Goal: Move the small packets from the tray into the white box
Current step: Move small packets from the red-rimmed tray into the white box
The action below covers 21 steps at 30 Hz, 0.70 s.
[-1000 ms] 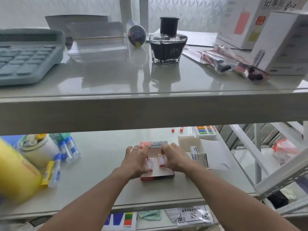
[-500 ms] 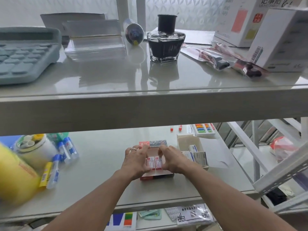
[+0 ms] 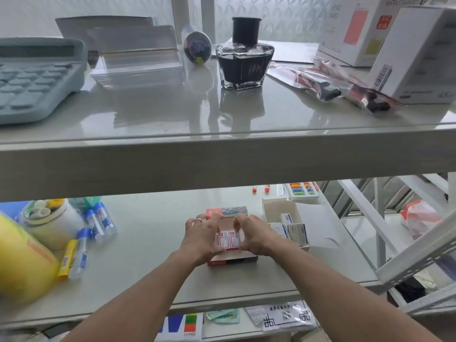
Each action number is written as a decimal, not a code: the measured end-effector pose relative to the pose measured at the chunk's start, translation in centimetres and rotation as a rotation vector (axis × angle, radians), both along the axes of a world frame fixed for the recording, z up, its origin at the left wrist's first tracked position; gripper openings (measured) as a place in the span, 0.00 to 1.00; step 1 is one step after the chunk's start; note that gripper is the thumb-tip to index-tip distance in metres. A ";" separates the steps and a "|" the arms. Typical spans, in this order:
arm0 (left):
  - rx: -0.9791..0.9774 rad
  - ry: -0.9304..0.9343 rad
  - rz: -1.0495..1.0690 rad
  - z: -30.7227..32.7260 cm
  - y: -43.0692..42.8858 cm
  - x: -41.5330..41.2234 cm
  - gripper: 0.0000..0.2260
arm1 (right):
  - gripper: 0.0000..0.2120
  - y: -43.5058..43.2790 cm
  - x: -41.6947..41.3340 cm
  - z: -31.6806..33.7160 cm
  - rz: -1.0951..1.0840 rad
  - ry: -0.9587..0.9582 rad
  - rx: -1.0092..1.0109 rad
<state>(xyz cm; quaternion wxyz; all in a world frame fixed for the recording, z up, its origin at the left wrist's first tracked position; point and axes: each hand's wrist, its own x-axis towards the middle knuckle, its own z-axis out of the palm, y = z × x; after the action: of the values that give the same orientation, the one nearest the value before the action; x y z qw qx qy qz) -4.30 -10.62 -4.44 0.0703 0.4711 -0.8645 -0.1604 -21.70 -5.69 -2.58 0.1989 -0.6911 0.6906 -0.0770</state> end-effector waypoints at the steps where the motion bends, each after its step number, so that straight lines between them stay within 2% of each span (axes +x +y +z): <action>1: -0.001 0.000 -0.001 0.0 0.0 0.0 0.35 | 0.21 0.0 0.0 0.0 -0.001 -0.001 0.002; 9: 0.022 -0.012 0.007 0.2 0.2 0.1 0.37 | 0.25 0.0 -0.1 -0.1 -0.011 -0.030 0.002; 13: 0.014 0.100 0.033 1.5 -0.3 0.2 0.38 | 0.22 0.7 -2.0 2.5 -0.067 -0.124 -0.120; 17: -0.074 0.227 0.076 4.1 -1.5 -0.5 0.33 | 0.18 2.4 -6.5 5.7 -0.188 -0.159 -0.225; 21: -0.109 0.232 0.132 5.6 -2.5 -2.0 0.24 | 0.15 4.1 -10.6 6.2 -0.253 -0.121 -0.209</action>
<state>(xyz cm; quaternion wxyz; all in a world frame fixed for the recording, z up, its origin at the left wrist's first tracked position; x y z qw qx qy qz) -6.35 -13.09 1.16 0.2056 0.5008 -0.8251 -0.1616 -32.29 -1.60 3.66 0.1560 -0.6097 0.7470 -0.2144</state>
